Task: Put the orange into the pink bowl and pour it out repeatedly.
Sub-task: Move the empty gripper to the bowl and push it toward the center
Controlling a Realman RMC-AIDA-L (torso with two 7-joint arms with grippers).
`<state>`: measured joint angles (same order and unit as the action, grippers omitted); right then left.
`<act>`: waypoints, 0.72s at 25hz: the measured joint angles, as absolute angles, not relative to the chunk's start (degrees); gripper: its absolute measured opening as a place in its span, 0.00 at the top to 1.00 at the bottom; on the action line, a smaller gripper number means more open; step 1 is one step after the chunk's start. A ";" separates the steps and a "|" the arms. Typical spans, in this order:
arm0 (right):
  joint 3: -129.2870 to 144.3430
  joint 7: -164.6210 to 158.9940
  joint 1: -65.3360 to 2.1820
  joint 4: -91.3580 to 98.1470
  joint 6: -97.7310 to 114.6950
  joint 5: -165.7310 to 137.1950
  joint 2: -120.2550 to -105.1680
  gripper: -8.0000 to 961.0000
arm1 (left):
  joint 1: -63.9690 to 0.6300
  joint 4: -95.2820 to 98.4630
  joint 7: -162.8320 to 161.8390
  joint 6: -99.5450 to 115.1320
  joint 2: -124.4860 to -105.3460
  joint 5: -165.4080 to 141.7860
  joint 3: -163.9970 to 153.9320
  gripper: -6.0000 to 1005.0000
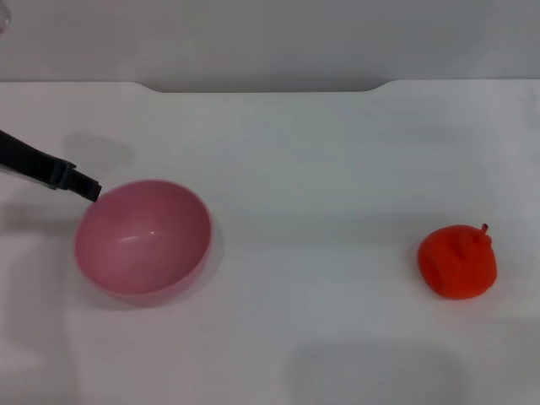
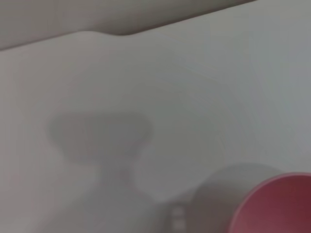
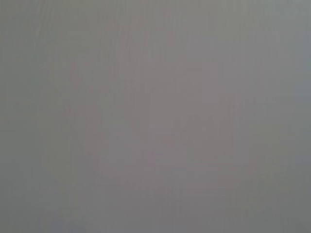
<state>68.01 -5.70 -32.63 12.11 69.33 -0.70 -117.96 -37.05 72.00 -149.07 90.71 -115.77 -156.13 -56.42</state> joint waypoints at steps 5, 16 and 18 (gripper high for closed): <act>67.96 -5.71 -32.61 12.11 69.33 -0.70 -117.82 0.47 | -36.83 69.36 -148.75 89.38 -116.11 -156.17 -56.50 0.35; 68.36 -5.76 -32.62 11.86 69.35 -0.70 -117.77 0.48 | -35.93 66.45 -148.73 88.05 -116.78 -156.27 -59.90 0.35; 68.42 -5.92 -32.59 11.86 69.34 -0.70 -117.77 0.48 | -35.69 66.09 -148.84 87.49 -116.85 -156.28 -60.45 0.35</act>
<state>68.42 -5.92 -32.59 11.86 69.34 -0.70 -117.77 -35.69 66.09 -148.84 87.49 -116.85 -156.28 -60.45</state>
